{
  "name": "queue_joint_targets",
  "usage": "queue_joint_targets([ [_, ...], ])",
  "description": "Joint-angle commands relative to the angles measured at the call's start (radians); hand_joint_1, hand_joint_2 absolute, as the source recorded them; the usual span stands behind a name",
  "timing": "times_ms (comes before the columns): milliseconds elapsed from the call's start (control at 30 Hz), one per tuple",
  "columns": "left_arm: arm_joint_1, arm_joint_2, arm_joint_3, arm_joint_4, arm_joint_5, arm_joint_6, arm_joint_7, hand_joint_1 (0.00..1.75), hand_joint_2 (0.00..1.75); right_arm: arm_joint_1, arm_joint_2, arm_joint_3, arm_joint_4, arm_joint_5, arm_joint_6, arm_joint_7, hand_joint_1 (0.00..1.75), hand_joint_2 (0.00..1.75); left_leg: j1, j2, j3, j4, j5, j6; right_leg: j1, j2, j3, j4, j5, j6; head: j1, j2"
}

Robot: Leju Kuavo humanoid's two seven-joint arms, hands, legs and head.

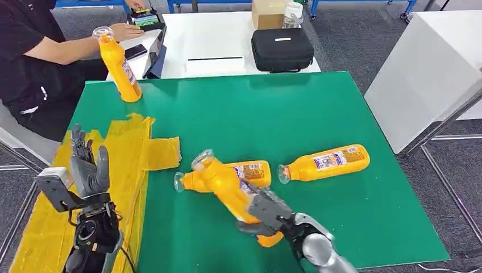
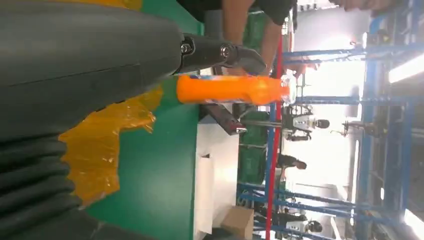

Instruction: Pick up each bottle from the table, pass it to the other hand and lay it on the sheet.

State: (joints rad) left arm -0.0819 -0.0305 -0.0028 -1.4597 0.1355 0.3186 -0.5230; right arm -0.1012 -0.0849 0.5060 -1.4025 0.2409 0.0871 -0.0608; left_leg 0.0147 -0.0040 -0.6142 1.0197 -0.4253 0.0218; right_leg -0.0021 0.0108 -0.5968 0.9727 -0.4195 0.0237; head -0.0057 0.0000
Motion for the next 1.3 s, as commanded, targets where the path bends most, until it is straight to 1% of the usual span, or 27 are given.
queue_joint_targets([
  [33, 0.042, -0.022, 0.073, -0.06, 0.087, -0.081, 0.037, 0.0, 1.75, 0.131, -0.025, -0.137, -0.236, -0.032, -0.008, -0.079, 1.75, 1.75, -0.001, -0.001, 0.0, 0.0, -0.001, 0.0, 0.0, -0.002, 0.0, 0.0, -0.001, 0.0, 0.0, 0.0],
  [67, 0.049, -0.022, 0.073, -0.067, 0.118, -0.107, 0.051, 0.0, 1.75, 0.131, -0.019, -0.14, -0.241, -0.055, -0.014, -0.109, 1.75, 1.75, 0.0, -0.001, 0.0, 0.0, -0.001, 0.0, 0.0, -0.001, 0.0, 0.0, -0.001, 0.0, 0.0, 0.0],
  [133, 0.058, -0.021, 0.072, -0.078, 0.156, -0.138, 0.067, 0.0, 1.75, 0.124, -0.014, -0.149, -0.243, -0.086, -0.022, -0.133, 1.75, 1.75, 0.0, 0.0, 0.001, 0.0, -0.002, -0.001, 0.0, -0.001, 0.001, 0.001, -0.002, -0.001, -0.001, 0.0],
  [167, 0.062, -0.021, 0.07, -0.082, 0.181, -0.157, 0.082, 0.0, 1.75, 0.12, -0.014, -0.153, -0.244, -0.098, -0.027, -0.144, 1.75, 1.75, 0.0, 0.001, -0.001, 0.0, -0.001, 0.0, 0.0, 0.0, -0.001, 0.001, -0.001, 0.0, -0.001, 0.0],
  [200, 0.066, -0.023, 0.066, -0.09, 0.254, -0.217, 0.116, 0.0, 1.75, 0.117, -0.008, -0.162, -0.246, -0.114, -0.037, -0.161, 1.75, 1.75, 0.0, 0.001, -0.002, 0.0, -0.001, 0.0, 0.0, 0.0, -0.002, 0.0, -0.001, 0.0, 0.0, 0.0],
  [267, 0.089, -0.021, 0.025, -0.121, 0.349, -0.312, 0.169, 0.0, 1.75, 0.089, 0.01, -0.171, -0.24, -0.09, -0.07, -0.171, 1.75, 1.75, 0.0, 0.001, -0.002, 0.0, -0.001, 0.0, 0.0, 0.0, -0.002, 0.0, -0.001, 0.0, -0.001, 0.0],
  [300, 0.094, -0.023, 0.007, -0.134, 0.371, -0.331, 0.183, 0.0, 1.75, 0.067, 0.021, -0.169, -0.227, -0.069, -0.083, -0.166, 1.75, 1.75, 0.0, 0.001, -0.001, 0.0, -0.001, 0.0, 0.0, 0.0, -0.002, 0.001, -0.001, 0.0, -0.001, 0.0],
  [333, 0.097, -0.025, -0.019, -0.144, 0.405, -0.359, 0.202, 0.0, 1.75, 0.038, 0.034, -0.164, -0.206, -0.043, -0.101, -0.16, 1.75, 1.75, 0.0, 0.001, -0.003, 0.0, -0.001, 0.0, 0.0, 0.001, -0.003, 0.0, -0.001, 0.0, 0.0, 0.0],
  [367, 0.096, -0.026, -0.04, -0.15, 0.425, -0.37, 0.212, 0.0, 1.75, 0.005, 0.045, -0.156, -0.178, -0.03, -0.109, -0.155, 1.75, 1.75, -0.001, 0.002, -0.001, 0.0, -0.001, 0.0, -0.001, 0.0, -0.001, 0.001, -0.001, 0.0, 0.0, 0.0],
  [433, 0.076, -0.019, -0.107, -0.142, 0.506, -0.409, 0.253, 0.0, 1.75, -0.083, 0.061, -0.125, -0.086, 0.006, -0.136, -0.15, 1.75, 1.75, 0.0, 0.003, -0.003, 0.0, -0.001, 0.0, 0.0, 0.002, -0.004, 0.001, 0.0, 0.0, 0.0, 0.0],
  [467, 0.066, -0.009, -0.137, -0.132, 0.546, -0.425, 0.269, 0.0, 1.75, -0.119, 0.069, -0.109, -0.041, 0.014, -0.146, -0.154, 1.75, 1.75, -0.001, 0.004, -0.001, 0.0, -0.001, 0.0, -0.001, 0.003, -0.003, 0.002, 0.0, 0.0, 0.0, 0.0],
  [533, 0.048, 0.011, -0.206, -0.095, 0.652, -0.484, 0.299, 0.0, 1.75, -0.212, 0.091, -0.053, 0.075, 0.078, -0.183, -0.156, 1.75, 1.75, 0.0, 0.004, -0.003, -0.001, 0.0, 0.0, 0.0, 0.003, -0.003, 0.0, 0.001, 0.0, 0.0, 0.0],
  [600, 0.04, 0.017, -0.227, -0.078, 0.661, -0.483, 0.288, 0.0, 1.75, -0.243, 0.111, -0.038, 0.118, 0.084, -0.198, -0.155, 1.75, 1.75, 0.0, 0.005, 0.0, -0.001, 0.001, 0.0, 0.0, 0.003, -0.001, -0.001, 0.001, 0.0, 0.0, 0.0],
  [667, 0.041, 0.02, -0.226, -0.078, 0.662, -0.483, 0.287, 0.0, 1.75, -0.24, 0.111, -0.036, 0.117, 0.085, -0.2, -0.156, 1.75, 1.75, 0.0, 0.003, -0.002, -0.001, 0.001, 0.0, 0.0, 0.002, -0.002, -0.001, 0.002, 0.0, 0.0, 0.0],
  [733, 0.043, 0.026, -0.226, -0.083, 0.665, -0.484, 0.284, 0.0, 1.75, -0.23, 0.101, -0.033, 0.102, 0.084, -0.202, -0.156, 1.75, 1.75, 0.0, 0.003, 0.0, -0.002, 0.001, 0.0, 0.0, 0.001, 0.0, -0.001, 0.001, 0.0, -0.001, 0.0],
  [800, 0.024, 0.027, -0.256, -0.065, 0.733, -0.535, 0.322, 0.0, 1.75, -0.283, 0.13, 0.004, 0.155, 0.154, -0.211, -0.116, 1.75, 1.75, 0.0, 0.001, -0.001, -0.001, 0.001, 0.001, 0.0, 0.0, -0.001, 0.0, 0.001, 0.0, 0.0, 0.0],
  [867, 0.003, 0.024, -0.281, -0.047, 0.763, -0.546, 0.335, 0.0, 1.75, -0.349, 0.168, 0.039, 0.242, 0.22, -0.218, -0.085, 1.75, 1.75, 0.0, 0.004, -0.001, -0.001, 0.001, 0.001, 0.0, 0.002, -0.002, 0.001, 0.001, 0.0, -0.001, 0.0],
  [900, -0.009, 0.029, -0.296, -0.038, 0.777, -0.547, 0.341, 0.0, 1.75, -0.383, 0.199, 0.049, 0.296, 0.233, -0.203, -0.077, 1.75, 1.75, 0.0, 0.004, -0.003, -0.001, 0.001, 0.001, 0.0, 0.002, -0.003, 0.001, 0.001, 0.001, -0.001, 0.0],
  [933, -0.015, 0.03, -0.301, -0.032, 0.779, -0.546, 0.342, 0.0, 1.75, -0.399, 0.21, 0.064, 0.319, 0.258, -0.201, -0.065, 1.75, 1.75, 0.0, 0.005, -0.003, 0.0, 0.001, 0.001, 0.0, 0.003, -0.003, 0.001, 0.002, 0.001, 0.0, 0.0],
  [967, -0.019, 0.033, -0.304, -0.023, 0.789, -0.541, 0.347, 0.0, 1.75, -0.416, 0.225, 0.076, 0.35, 0.269, -0.195, -0.059, 1.75, 1.75, -0.001, 0.008, 0.001, -0.001, 0.001, 0.0, -0.001, 0.005, -0.001, 0.002, 0.001, 0.0, -0.001, 0.0],
  [1000, -0.024, 0.039, -0.309, -0.01, 0.79, -0.541, 0.347, 0.0, 1.75, -0.436, 0.235, 0.097, 0.386, 0.29, -0.189, -0.048, 1.75, 1.75, 0.0, 0.005, -0.004, -0.001, 0.002, 0.001, 0.0, 0.003, -0.005, 0.001, 0.002, 0.001, 0.0, 0.0],
  [1033, -0.028, 0.04, -0.31, -0.002, 0.791, -0.541, 0.348, 0.0, 1.75, -0.444, 0.24, 0.104, 0.403, 0.297, -0.186, -0.044, 1.75, 1.75, 0.0, 0.004, -0.004, -0.001, 0.002, 0.001, 0.0, 0.003, -0.005, 0.001, 0.002, 0.001, -0.001, 0.0],
  [1067, -0.037, 0.039, -0.312, 0.015, 0.796, -0.542, 0.349, 0.0, 1.75, -0.455, 0.248, 0.119, 0.431, 0.307, -0.182, -0.039, 1.75, 1.75, -0.001, 0.006, -0.001, -0.002, 0.002, 0.0, -0.001, 0.004, -0.003, 0.001, 0.002, 0.0, -0.001, 0.0],
  [1100, -0.049, 0.035, -0.31, 0.028, 0.796, -0.541, 0.349, 0.0, 1.75, -0.463, 0.253, 0.139, 0.453, 0.33, -0.186, -0.03, 1.75, 1.75, 0.0, 0.003, -0.003, -0.001, 0.002, 0.001, 0.0, 0.002, -0.004, 0.001, 0.002, 0.0, 0.0, 0.0],
  [1200, -0.065, 0.026, -0.3, 0.042, 0.793, -0.534, 0.341, 0.0, 1.75, -0.464, 0.262, 0.171, 0.466, 0.359, -0.187, -0.023, 1.75, 1.75, -0.001, 0.003, -0.001, -0.002, 0.002, 0.0, 0.0, 0.001, -0.002, 0.001, 0.001, 0.0, -0.001, 0.0],
  [1300, -0.072, 0.019, -0.269, 0.044, 0.776, -0.511, 0.332, 0.0, 1.75, -0.458, 0.274, 0.237, 0.45, 0.419, -0.17, 0.021, 1.75, 1.75, 0.0, 0.002, -0.003, -0.001, 0.002, 0.001, 0.0, 0.0, -0.004, 0.001, 0.001, 0.001, 0.0, 0.0],
])
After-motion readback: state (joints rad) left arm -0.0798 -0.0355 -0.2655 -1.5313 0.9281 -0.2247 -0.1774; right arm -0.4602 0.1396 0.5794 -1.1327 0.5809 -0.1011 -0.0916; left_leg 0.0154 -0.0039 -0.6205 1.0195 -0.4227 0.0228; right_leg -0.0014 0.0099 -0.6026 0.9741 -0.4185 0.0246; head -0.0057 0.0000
